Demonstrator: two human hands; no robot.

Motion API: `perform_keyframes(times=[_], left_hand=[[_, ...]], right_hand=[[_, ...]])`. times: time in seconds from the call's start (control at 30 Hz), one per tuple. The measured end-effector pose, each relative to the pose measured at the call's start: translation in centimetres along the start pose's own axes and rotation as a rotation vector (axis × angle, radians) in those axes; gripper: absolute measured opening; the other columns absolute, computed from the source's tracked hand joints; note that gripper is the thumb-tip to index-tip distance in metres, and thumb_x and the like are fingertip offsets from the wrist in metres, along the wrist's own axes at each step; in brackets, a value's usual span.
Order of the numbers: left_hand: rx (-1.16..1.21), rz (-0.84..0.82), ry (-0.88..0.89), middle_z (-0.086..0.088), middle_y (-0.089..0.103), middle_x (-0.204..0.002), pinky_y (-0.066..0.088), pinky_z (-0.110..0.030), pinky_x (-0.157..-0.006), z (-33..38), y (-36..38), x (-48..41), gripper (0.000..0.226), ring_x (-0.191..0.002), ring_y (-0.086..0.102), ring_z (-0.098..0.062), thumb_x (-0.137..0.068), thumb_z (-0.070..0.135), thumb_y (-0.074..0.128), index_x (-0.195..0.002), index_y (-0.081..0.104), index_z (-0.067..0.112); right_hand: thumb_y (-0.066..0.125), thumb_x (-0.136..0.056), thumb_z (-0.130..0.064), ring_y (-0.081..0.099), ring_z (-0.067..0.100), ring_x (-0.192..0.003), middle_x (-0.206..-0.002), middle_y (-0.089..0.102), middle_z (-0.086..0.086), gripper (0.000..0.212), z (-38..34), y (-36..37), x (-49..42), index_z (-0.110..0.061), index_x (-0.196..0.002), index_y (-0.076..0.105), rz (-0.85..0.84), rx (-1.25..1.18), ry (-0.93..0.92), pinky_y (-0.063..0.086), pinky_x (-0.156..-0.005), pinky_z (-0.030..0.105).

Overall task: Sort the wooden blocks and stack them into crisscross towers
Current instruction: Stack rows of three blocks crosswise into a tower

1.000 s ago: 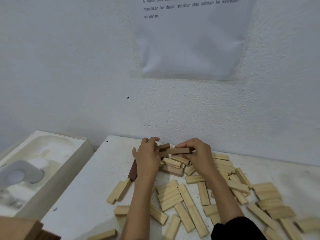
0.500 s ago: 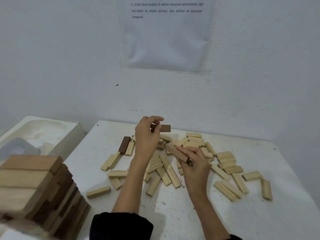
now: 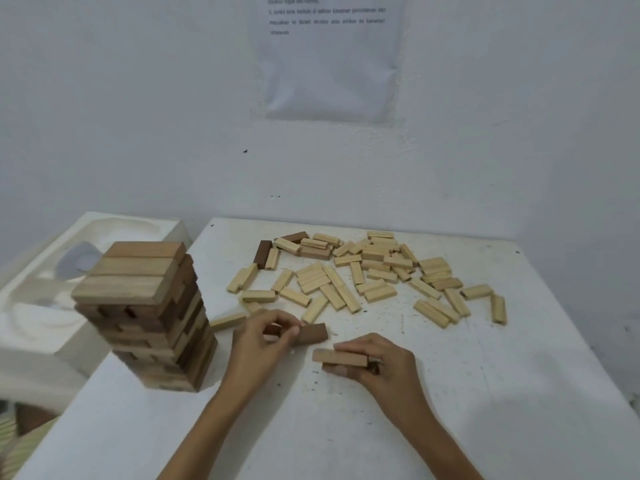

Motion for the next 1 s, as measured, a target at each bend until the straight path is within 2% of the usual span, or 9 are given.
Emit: perform_keyframes(times=[0.2,0.27,0.37,0.53,0.6,0.7,0.8,0.87,1.0], left_hand=[[-0.086,-0.097,0.005,0.004,0.063,-0.085,0.048,-0.015,-0.062,-0.3,-0.1,2.2,0.016,-0.07,0.061,-0.005,-0.08,0.012,0.073,-0.077,0.066,0.025],[-0.129,-0.137,0.025,0.005,0.063,-0.084,0.046,-0.015,-0.061,-0.5,-0.2,2.4,0.017,-0.07,0.059,-0.006,-0.082,0.012,0.071,-0.079,0.066,0.028],[-0.149,-0.228,0.043,0.007,0.064,-0.078,0.046,-0.014,-0.063,-0.2,0.2,2.8,0.017,-0.071,0.059,-0.004,-0.086,0.013,0.067,-0.089,0.065,0.03],[-0.159,-0.365,0.051,0.005,0.066,-0.077,0.051,-0.027,-0.069,0.1,1.1,3.6,0.016,-0.069,0.058,-0.003,-0.084,0.025,0.071,-0.093,0.061,0.033],[-0.176,-0.404,0.077,0.011,0.063,-0.09,0.048,-0.023,-0.07,0.3,1.1,3.5,0.033,-0.078,0.056,-0.002,-0.073,0.036,0.079,-0.097,0.057,0.039],[-0.242,-0.547,0.153,0.028,0.043,-0.122,0.036,-0.011,-0.086,0.4,1.7,3.0,0.07,-0.111,0.04,0.009,-0.063,0.046,0.083,-0.119,0.041,0.049],[-0.202,-0.637,0.167,0.025,0.034,-0.137,0.028,-0.022,-0.107,-0.3,2.4,2.5,0.087,-0.128,0.028,0.004,-0.062,0.048,0.083,-0.134,0.033,0.051],[-0.18,-0.611,0.167,0.024,0.037,-0.133,0.029,-0.027,-0.108,-0.6,2.7,2.1,0.083,-0.128,0.031,0.001,-0.061,0.048,0.082,-0.13,0.036,0.054],[-0.215,-0.529,0.211,0.034,0.037,-0.12,0.029,-0.021,-0.099,-0.6,3.0,1.9,0.08,-0.118,0.028,0.012,-0.063,0.043,0.084,-0.128,0.037,0.05]], right_hand=[[0.064,-0.07,-0.05,0.055,0.002,-0.092,-0.092,0.065,-0.017,0.024,-0.9,0.4,1.4,-0.054,-0.093,0.066,-0.035,0.173,-0.081,0.042,-0.076,0.014],[0.055,-0.075,-0.057,0.049,-0.001,-0.094,-0.09,0.062,-0.015,0.022,-0.5,-0.6,1.4,-0.05,-0.094,0.064,0.042,0.258,-0.064,0.036,-0.077,0.01],[0.045,-0.079,-0.058,0.043,0.002,-0.094,-0.093,0.053,-0.013,0.04,0.4,-2.2,1.8,-0.035,-0.108,0.061,0.14,0.41,0.003,0.032,-0.077,0.006],[0.037,-0.086,-0.052,0.036,0.004,-0.094,-0.099,0.047,-0.011,0.042,0.1,-2.8,2.9,-0.037,-0.122,0.051,0.145,0.573,-0.036,0.033,-0.077,0.02],[0.045,-0.085,-0.051,0.034,0.002,-0.099,-0.104,0.042,-0.014,0.041,-0.9,-3.2,3.3,-0.036,-0.122,0.054,0.184,0.658,-0.107,0.036,-0.08,0.025],[0.056,-0.077,-0.055,0.035,0.002,-0.103,-0.107,0.044,-0.017,0.04,-2.1,-2.4,3.9,-0.04,-0.113,0.056,0.133,0.734,-0.236,0.032,-0.084,0.023],[0.058,-0.07,-0.053,0.04,0.006,-0.101,-0.104,0.05,-0.016,0.029,-2.3,-1.3,4.2,-0.04,-0.096,0.061,0.106,0.794,-0.302,0.032,-0.082,0.03],[0.056,-0.07,-0.05,0.043,0.008,-0.096,-0.096,0.056,-0.012,0.026,-2.4,-1.6,4.1,-0.033,-0.086,0.067,0.184,0.854,-0.299,0.033,-0.079,0.032],[0.05,-0.069,-0.048,0.045,0.01,-0.082,-0.079,0.058,-0.014,0.026,-2.4,-2.1,4.2,-0.028,-0.079,0.063,0.314,1.027,-0.198,0.029,-0.073,0.028]])
Point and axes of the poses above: each hand's wrist, its own x-axis away from the middle knuckle, its own y-axis out of the palm, z = x × y, the point moved 8 cm from there along -x, towards the middle knuckle
